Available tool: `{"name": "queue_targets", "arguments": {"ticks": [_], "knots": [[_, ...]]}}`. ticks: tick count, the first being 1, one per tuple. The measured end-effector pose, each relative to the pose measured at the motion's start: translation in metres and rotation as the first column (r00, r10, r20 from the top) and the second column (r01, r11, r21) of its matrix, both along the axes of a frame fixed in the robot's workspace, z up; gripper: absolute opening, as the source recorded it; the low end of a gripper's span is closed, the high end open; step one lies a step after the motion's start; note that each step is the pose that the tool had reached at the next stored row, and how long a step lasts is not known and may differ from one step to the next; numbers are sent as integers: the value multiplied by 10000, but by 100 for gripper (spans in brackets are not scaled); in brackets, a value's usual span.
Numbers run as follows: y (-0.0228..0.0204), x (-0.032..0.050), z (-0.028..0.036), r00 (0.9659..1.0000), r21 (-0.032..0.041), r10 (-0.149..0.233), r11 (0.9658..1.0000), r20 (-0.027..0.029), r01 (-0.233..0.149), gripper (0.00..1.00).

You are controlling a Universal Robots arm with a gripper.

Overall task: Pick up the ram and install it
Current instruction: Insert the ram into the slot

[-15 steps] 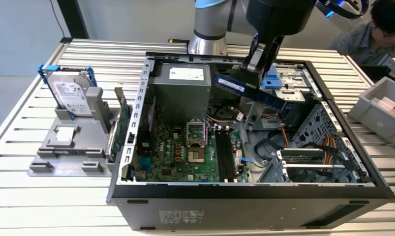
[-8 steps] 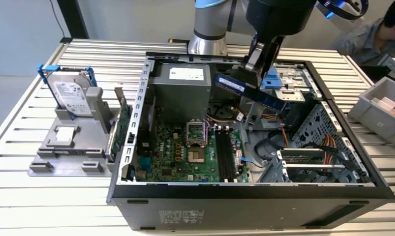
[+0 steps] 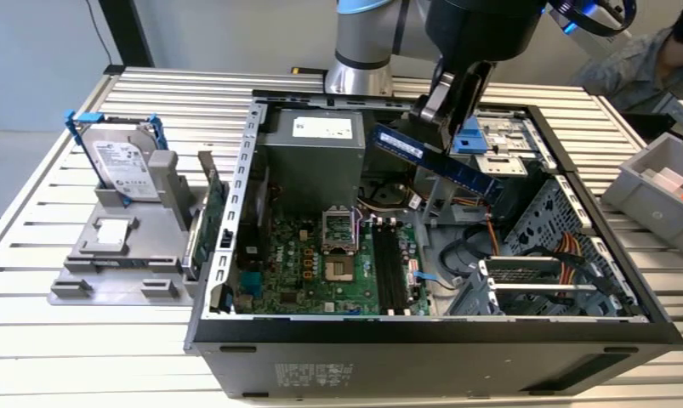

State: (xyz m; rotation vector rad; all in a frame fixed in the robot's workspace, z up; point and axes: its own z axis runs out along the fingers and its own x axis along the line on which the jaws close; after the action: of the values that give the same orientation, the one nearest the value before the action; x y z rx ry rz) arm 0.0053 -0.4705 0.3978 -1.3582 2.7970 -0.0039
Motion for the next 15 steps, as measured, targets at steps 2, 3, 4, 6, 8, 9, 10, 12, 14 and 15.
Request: {"name": "queue_targets", "arguments": {"ticks": [2, 3, 4, 6, 8, 9, 10, 12, 14, 15], "knots": [[0, 0, 0, 9999, 0, -111, 9999, 0, 111, 0], [0, 0, 0, 9998, 0, -174, 9998, 0, 174, 0], [0, 0, 0, 9997, 0, -231, 9997, 0, 231, 0], [0, 0, 0, 9994, 0, -353, 9994, 0, 353, 0], [0, 0, 0, 9988, 0, -498, 9988, 0, 498, 0], [0, 0, 0, 9983, 1, -575, 9983, 0, 575, 0], [0, 0, 0, 9979, 0, -655, 9979, 0, 655, 0], [0, 0, 0, 9969, 0, -789, 9969, 0, 789, 0], [0, 0, 0, 9958, 0, -919, 9958, 0, 919, 0], [0, 0, 0, 9951, 0, -984, 9951, 0, 984, 0]]}}
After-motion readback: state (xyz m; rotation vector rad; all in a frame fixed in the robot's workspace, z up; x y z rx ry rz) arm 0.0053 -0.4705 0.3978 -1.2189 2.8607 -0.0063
